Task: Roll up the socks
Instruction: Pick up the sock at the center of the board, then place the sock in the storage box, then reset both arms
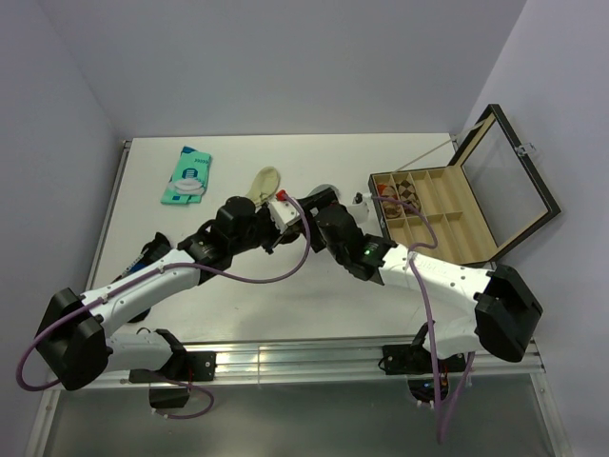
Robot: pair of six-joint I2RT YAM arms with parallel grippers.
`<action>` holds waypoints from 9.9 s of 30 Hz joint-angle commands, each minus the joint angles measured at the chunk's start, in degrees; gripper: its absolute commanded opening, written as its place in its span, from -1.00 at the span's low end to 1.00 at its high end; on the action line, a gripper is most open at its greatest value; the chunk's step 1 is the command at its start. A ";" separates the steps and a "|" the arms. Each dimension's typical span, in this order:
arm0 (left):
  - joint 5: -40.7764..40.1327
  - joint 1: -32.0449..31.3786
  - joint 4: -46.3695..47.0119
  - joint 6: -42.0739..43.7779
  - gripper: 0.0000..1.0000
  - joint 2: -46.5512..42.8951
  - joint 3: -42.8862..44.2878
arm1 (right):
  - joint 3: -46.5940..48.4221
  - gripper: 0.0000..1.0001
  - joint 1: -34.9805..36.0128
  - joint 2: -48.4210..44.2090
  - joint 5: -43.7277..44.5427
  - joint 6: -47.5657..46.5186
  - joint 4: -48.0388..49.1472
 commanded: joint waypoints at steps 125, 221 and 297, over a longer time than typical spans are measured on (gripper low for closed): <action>18.33 4.21 -19.30 0.83 -0.27 2.24 21.07 | 16.45 -1.00 -54.08 0.09 -75.83 -76.94 -30.66; 27.75 7.73 -29.60 4.53 -0.38 13.95 24.86 | 31.41 -1.00 -48.66 38.24 -22.58 -85.68 -54.69; 3.31 10.72 -37.60 5.32 -0.31 11.05 26.36 | -6.91 1.00 -28.88 -31.53 -23.37 -65.71 -17.69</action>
